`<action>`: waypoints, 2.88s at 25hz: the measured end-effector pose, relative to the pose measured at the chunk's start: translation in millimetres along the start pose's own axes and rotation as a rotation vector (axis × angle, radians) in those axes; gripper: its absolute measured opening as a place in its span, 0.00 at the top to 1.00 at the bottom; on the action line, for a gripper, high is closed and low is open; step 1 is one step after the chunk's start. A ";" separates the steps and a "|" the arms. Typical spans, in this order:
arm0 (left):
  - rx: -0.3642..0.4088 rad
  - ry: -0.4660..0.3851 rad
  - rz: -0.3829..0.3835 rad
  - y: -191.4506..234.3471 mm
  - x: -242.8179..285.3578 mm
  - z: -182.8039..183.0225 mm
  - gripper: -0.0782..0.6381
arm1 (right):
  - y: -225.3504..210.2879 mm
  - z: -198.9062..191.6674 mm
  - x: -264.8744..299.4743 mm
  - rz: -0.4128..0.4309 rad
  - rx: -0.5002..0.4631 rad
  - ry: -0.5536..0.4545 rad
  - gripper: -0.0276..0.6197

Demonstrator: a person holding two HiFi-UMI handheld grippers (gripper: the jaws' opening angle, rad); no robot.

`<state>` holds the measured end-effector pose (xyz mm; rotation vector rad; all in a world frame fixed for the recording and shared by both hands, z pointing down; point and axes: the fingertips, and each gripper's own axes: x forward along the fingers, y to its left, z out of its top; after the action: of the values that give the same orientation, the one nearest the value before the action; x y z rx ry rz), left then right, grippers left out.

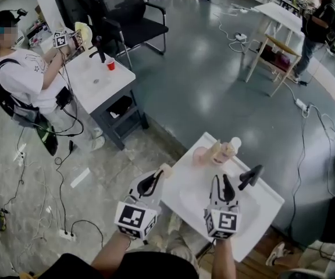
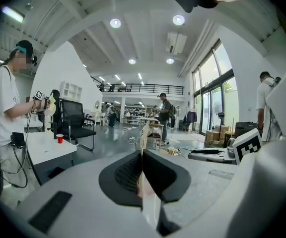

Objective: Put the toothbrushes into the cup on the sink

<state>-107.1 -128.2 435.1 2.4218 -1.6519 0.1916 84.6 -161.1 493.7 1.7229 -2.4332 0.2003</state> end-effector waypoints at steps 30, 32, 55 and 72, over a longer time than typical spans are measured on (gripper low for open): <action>0.048 -0.077 -0.156 -68.9 -92.0 22.3 0.88 | 31.1 27.1 -151.5 -0.127 -0.039 -0.072 0.96; 0.048 -0.079 -0.156 -68.5 -91.5 22.4 0.88 | 30.9 26.3 -149.8 -0.119 -0.037 -0.084 0.96; 0.051 -0.097 -0.165 -69.1 -52.6 31.4 0.88 | 13.0 27.2 -126.7 -0.126 -0.019 -0.064 0.96; 0.061 -0.112 -0.171 -62.5 49.1 38.9 0.88 | -29.5 -2.0 -74.9 -0.143 0.039 -0.010 0.96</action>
<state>-31.2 -159.8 402.3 2.6486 -1.4921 0.0823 137.0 -101.3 481.1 1.9092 -2.3153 0.2230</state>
